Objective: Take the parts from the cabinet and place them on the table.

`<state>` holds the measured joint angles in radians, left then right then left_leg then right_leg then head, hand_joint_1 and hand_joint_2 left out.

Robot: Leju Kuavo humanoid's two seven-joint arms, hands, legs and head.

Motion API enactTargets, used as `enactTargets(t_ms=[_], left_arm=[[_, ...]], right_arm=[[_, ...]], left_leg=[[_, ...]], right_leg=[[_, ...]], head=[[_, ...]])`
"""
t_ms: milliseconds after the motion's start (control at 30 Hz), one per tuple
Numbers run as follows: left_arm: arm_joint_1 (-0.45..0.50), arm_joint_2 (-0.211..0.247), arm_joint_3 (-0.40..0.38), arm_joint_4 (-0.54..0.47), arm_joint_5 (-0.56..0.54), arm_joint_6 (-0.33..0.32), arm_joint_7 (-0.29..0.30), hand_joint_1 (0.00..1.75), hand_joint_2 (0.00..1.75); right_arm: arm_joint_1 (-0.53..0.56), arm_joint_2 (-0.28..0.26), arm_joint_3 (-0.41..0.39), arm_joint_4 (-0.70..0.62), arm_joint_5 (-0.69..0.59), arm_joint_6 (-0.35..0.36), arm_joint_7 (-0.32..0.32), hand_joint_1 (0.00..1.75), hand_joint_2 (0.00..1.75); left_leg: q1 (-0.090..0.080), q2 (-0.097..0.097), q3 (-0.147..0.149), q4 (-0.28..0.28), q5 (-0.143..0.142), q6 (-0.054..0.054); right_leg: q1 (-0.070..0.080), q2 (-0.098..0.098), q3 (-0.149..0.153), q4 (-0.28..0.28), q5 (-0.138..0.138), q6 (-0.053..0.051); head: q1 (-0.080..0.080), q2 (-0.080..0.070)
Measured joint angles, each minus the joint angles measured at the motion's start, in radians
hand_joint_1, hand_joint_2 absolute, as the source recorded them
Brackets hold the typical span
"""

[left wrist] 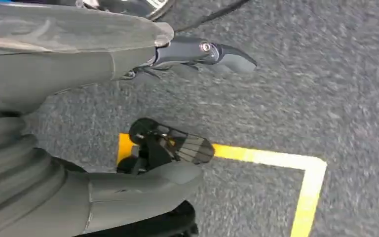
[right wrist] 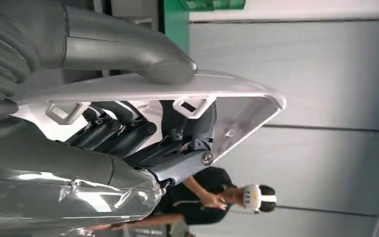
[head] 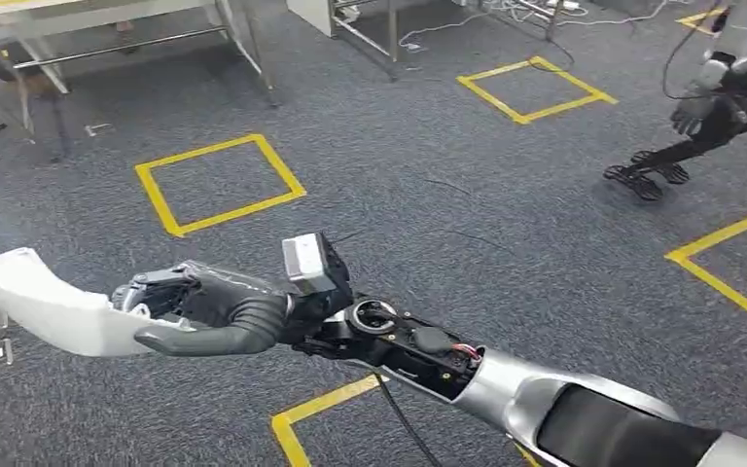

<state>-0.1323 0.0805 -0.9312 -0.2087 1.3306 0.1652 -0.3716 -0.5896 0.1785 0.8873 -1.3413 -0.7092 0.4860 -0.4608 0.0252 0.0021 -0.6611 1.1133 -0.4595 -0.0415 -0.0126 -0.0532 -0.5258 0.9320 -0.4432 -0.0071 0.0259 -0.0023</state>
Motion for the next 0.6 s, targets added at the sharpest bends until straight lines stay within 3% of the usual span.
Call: enactTargets(t_ms=[33,67,100,200,233,267,300,333,367,400,433,467,533,567,600], left_arm=[[-0.001,0.002,0.000,0.000,0.000,0.000,0.000,0.00,1.75],[-0.004,0.001,0.000,0.000,0.000,0.000,0.000,0.00,1.75],[-0.006,0.001,0.000,0.000,0.000,0.000,0.000,0.00,1.75],[-0.002,0.001,0.000,0.000,-0.001,0.000,0.000,0.00,1.75],[-0.002,0.001,0.000,0.000,0.000,0.000,0.000,0.00,1.75],[-0.001,-0.001,0.000,0.000,0.000,0.000,0.000,0.00,1.75],[-0.003,0.000,0.000,0.000,0.000,0.000,0.000,0.00,1.75],[-0.005,0.000,0.000,0.000,0.000,0.000,0.000,0.00,1.75],[-0.005,0.000,0.000,0.000,0.000,0.000,0.000,0.00,1.75],[-0.005,0.000,0.000,0.000,0.000,0.000,0.000,0.00,1.75],[-0.004,-0.001,0.000,0.000,0.000,0.000,0.000,0.00,1.75],[-0.003,-0.001,0.000,0.000,0.000,0.000,0.001,0.00,1.75],[-0.003,-0.001,0.000,0.000,0.000,0.000,0.001,0.00,1.75],[-0.003,-0.002,0.000,0.000,0.000,0.000,0.001,0.00,1.75],[-0.004,-0.002,0.000,0.000,-0.001,0.000,0.001,0.00,1.75]], right_arm=[[0.000,0.000,0.000,0.000,0.000,0.000,0.000,1.75,1.75],[-0.001,0.001,0.000,0.000,0.000,0.000,0.000,1.75,1.75],[-0.003,0.000,0.000,0.000,0.000,0.000,-0.001,1.75,1.75],[-0.003,0.001,0.000,0.000,-0.001,0.000,-0.002,1.75,1.75],[-0.003,0.001,0.000,0.000,-0.001,0.000,-0.002,1.75,1.75],[-0.004,0.001,0.000,0.000,-0.001,0.000,-0.002,1.75,1.75],[-0.004,0.001,-0.001,0.000,-0.002,0.000,-0.003,1.75,1.75],[-0.004,0.000,-0.001,0.000,-0.002,0.000,-0.003,1.75,1.75],[-0.002,0.000,-0.001,0.002,-0.002,0.000,-0.003,1.75,1.75],[-0.001,0.000,-0.001,0.003,-0.002,0.000,-0.003,1.75,1.75],[0.000,0.000,-0.001,0.004,-0.002,0.000,-0.003,1.75,1.75],[0.001,0.000,-0.001,0.005,-0.002,0.000,-0.003,1.75,1.75],[0.000,0.000,-0.001,0.005,-0.002,0.000,0.001,1.75,1.75],[-0.002,0.000,-0.001,0.005,-0.002,0.001,0.007,1.75,1.75],[-0.005,0.000,-0.001,0.005,0.001,0.002,0.015,1.75,1.75]], left_leg=[[0.000,0.020,0.055,-0.100,0.040,0.000],[-0.004,0.064,0.087,-0.169,0.041,0.002],[-0.010,0.045,0.087,-0.170,0.048,0.017],[-0.011,0.021,0.080,-0.164,0.044,0.033],[-0.007,0.013,0.083,-0.169,0.048,0.041],[-0.006,0.006,0.083,-0.169,0.048,0.045],[-0.006,0.000,0.083,-0.169,0.049,0.051],[-0.007,-0.008,0.083,-0.169,0.049,0.055],[-0.009,-0.018,0.082,-0.169,0.048,0.057],[-0.011,-0.024,0.083,-0.169,0.048,0.058],[-0.012,-0.033,0.083,-0.168,0.048,0.058],[-0.012,-0.043,0.084,-0.168,0.048,0.058],[-0.012,-0.057,0.087,-0.165,0.046,0.056],[-0.012,-0.061,0.086,-0.165,0.045,0.054],[-0.020,-0.065,0.082,-0.158,0.043,0.049]], right_leg=[[0.000,-0.008,0.002,0.002,-0.003,0.005],[0.004,-0.014,0.002,0.005,-0.008,0.011],[0.012,-0.020,0.000,0.010,-0.011,0.017],[0.012,-0.039,0.006,0.008,-0.014,0.029],[0.009,-0.036,0.003,0.012,-0.022,0.038],[0.003,0.003,-0.005,0.040,-0.045,0.043],[0.003,0.029,-0.033,0.107,-0.086,0.044],[0.003,0.041,-0.076,0.201,-0.131,0.045],[0.003,0.046,-0.120,0.292,-0.166,0.046],[0.003,0.047,-0.151,0.353,-0.181,0.046],[0.003,0.048,-0.161,0.365,-0.170,0.045],[0.004,0.049,-0.148,0.327,-0.135,0.042],[0.004,0.054,-0.071,0.148,-0.031,0.031],[0.004,0.068,-0.039,0.068,0.006,0.024],[0.007,0.075,-0.026,0.037,-0.002,0.021]], head=[[0.000,0.000],[-0.003,0.000],[-0.005,0.000],[0.009,0.000],[0.008,0.000],[0.012,0.000],[0.017,0.000],[0.024,0.000],[0.029,0.000],[0.031,0.000],[0.032,0.000],[0.032,0.000],[0.039,0.000],[0.043,0.000],[0.042,0.000]])
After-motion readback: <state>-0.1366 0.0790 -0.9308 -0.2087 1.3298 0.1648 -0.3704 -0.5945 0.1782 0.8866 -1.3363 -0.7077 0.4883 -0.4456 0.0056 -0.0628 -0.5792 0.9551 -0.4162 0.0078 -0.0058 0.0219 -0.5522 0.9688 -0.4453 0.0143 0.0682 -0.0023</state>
